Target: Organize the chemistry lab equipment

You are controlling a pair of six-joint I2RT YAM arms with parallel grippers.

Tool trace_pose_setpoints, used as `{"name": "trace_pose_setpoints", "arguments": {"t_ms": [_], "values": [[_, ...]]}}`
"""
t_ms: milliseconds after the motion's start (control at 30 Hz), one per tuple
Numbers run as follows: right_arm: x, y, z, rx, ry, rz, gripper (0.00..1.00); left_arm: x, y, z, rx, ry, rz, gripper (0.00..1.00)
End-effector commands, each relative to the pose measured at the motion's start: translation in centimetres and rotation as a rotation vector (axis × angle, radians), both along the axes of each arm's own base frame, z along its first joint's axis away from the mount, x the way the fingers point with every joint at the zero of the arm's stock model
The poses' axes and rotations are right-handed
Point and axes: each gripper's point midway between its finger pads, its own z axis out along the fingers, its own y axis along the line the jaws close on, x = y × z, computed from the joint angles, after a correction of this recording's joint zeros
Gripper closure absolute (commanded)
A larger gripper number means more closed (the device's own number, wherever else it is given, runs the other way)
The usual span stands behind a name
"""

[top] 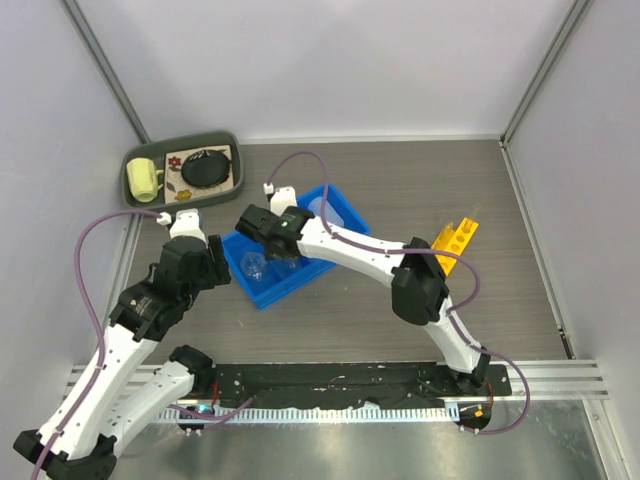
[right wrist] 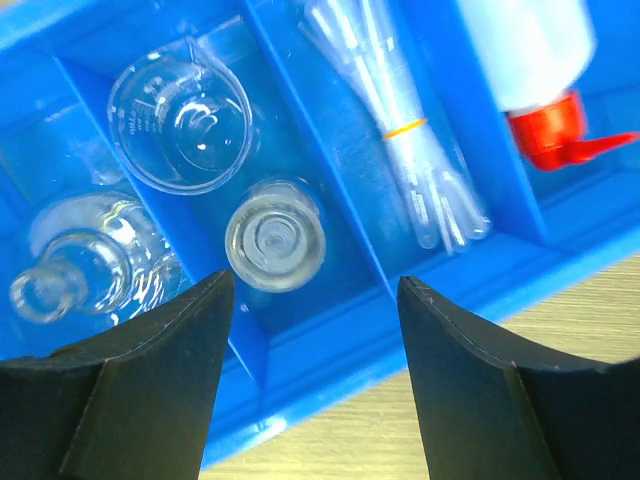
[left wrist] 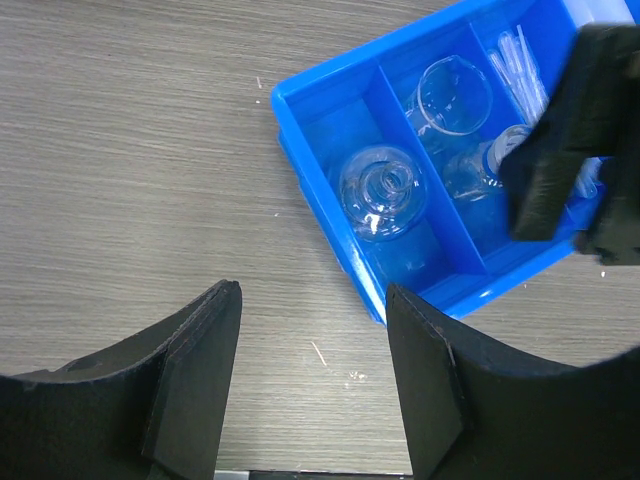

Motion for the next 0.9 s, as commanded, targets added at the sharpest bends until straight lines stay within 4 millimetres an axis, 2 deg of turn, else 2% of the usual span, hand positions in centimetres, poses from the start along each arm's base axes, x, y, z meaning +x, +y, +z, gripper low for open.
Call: {"name": "trace_pose_setpoints", "arguments": {"t_ms": [0,67,100,167,300,367,400,433,633,667,700,767,800,867], "values": [[0.4,-2.5,10.4,0.080,-0.174,-0.027,0.28,0.7,-0.5,0.3,-0.002,-0.020,-0.013,0.36],[0.0,-3.5,12.3,0.098,-0.203,-0.016,0.28,0.7,-0.5,0.3,-0.002,-0.020,-0.013,0.36],[-0.2,-4.0,12.4,0.081,-0.206,-0.004,0.27,0.7,-0.5,0.4,-0.002,-0.022,-0.011,0.36],[-0.2,-5.7,14.3,0.077,-0.254,-0.028,0.26,0.8,-0.4,0.4,-0.002,-0.024,-0.008,0.35],[-0.7,-8.9,16.4,0.033,-0.304,-0.055,0.20,0.8,-0.4,0.3,0.005,-0.018,-0.005,0.28],[-1.1,-10.4,17.6,0.006,-0.318,-0.059,0.17,0.8,-0.2,0.2,0.011,-0.015,-0.001,0.15],[-1.1,-11.2,18.3,-0.019,-0.341,-0.074,0.16,0.9,-0.2,0.3,0.011,-0.016,0.001,0.03],[-1.5,-12.5,19.0,-0.037,-0.349,-0.089,0.15,0.9,-0.3,0.3,0.009,-0.019,0.001,0.00],[-2.6,-18.2,21.7,-0.087,-0.448,-0.176,0.11,1.0,-0.1,0.4,0.015,-0.017,0.009,0.00],[-2.9,-18.9,21.3,-0.094,-0.453,-0.191,0.08,1.0,-0.1,0.7,0.010,-0.025,0.010,0.00],[-3.4,-20.1,22.6,-0.046,-0.481,-0.210,0.07,1.0,-0.1,0.8,0.008,-0.031,0.010,0.00],[-3.9,-21.4,22.9,-0.034,-0.506,-0.225,0.06,1.0,-0.2,1.3,-0.003,-0.050,0.010,0.00],[-4.4,-22.6,23.9,-0.002,-0.529,-0.238,0.06,1.0,-0.2,1.6,-0.008,-0.060,0.008,0.00],[-4.7,-24.0,24.6,-0.001,-0.564,-0.250,0.06,1.1,-0.1,2.0,-0.011,-0.077,0.010,0.00]]}}
